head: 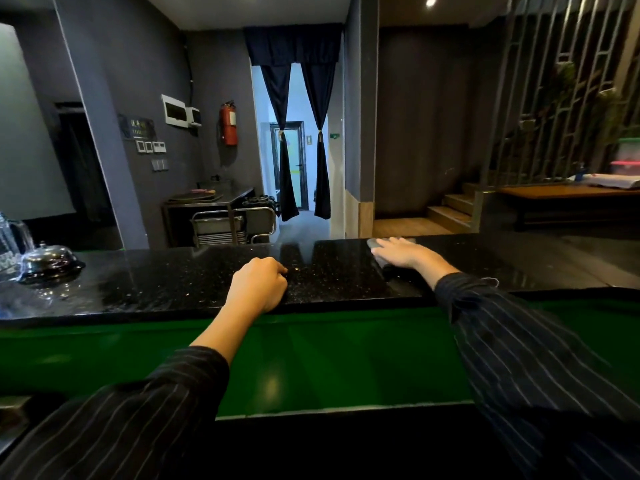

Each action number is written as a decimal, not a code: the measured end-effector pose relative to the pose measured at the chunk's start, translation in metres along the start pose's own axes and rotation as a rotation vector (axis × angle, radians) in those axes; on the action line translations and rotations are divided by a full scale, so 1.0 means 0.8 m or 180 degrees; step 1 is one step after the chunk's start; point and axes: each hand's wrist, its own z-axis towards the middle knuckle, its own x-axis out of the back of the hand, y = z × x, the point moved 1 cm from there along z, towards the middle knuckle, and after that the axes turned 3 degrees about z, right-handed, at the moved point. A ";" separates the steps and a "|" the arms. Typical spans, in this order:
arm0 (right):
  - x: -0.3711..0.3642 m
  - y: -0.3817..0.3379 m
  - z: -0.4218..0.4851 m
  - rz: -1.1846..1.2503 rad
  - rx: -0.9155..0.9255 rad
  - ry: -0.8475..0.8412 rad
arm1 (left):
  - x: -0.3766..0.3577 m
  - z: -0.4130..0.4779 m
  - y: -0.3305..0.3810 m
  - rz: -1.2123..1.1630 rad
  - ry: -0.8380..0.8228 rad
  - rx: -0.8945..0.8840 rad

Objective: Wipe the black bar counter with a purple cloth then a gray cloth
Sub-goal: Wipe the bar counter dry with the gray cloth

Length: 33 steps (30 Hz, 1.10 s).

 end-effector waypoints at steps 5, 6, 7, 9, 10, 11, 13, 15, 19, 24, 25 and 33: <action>-0.022 -0.050 -0.035 0.0025 -0.0652 0.0332 | -0.003 -0.001 0.006 -0.0089 0.0050 0.0045; -0.027 -0.073 -0.042 -0.0017 -0.0538 0.0319 | -0.003 -0.002 0.005 -0.0145 0.0079 0.0044; -0.035 -0.099 -0.050 -0.0053 -0.0343 0.0298 | -0.001 -0.002 0.004 -0.0228 0.0095 0.0049; -0.050 -0.144 -0.067 -0.0069 0.0108 0.0206 | 0.003 -0.004 0.000 -0.0453 0.0076 -0.0016; -0.054 -0.159 -0.077 -0.0054 0.0330 0.0161 | 0.006 -0.005 -0.004 -0.0581 0.0037 -0.0111; -0.053 -0.164 -0.087 -0.0052 0.0546 0.0115 | 0.013 -0.004 -0.011 -0.0668 -0.0013 -0.0226; -0.044 -0.157 -0.104 -0.0009 0.0809 -0.0032 | 0.030 -0.001 -0.038 -0.0612 -0.0067 -0.0456; -0.033 -0.136 -0.105 0.0089 0.0701 -0.0188 | 0.053 0.004 -0.087 -0.0278 -0.0023 -0.0712; -0.039 -0.123 -0.075 -0.0013 -0.0298 0.0072 | 0.084 0.008 -0.216 0.0297 -0.0026 -0.0542; -0.066 -0.232 -0.040 -0.0096 -0.0593 0.0399 | 0.065 0.007 -0.267 0.0053 -0.0033 -0.0301; -0.072 -0.263 -0.037 -0.0051 -0.0462 0.0436 | 0.065 0.010 -0.266 -0.0026 -0.0008 -0.0319; -0.103 -0.439 -0.040 -0.0352 0.1185 -0.0232 | 0.082 0.024 -0.292 -0.0663 -0.0422 -0.0446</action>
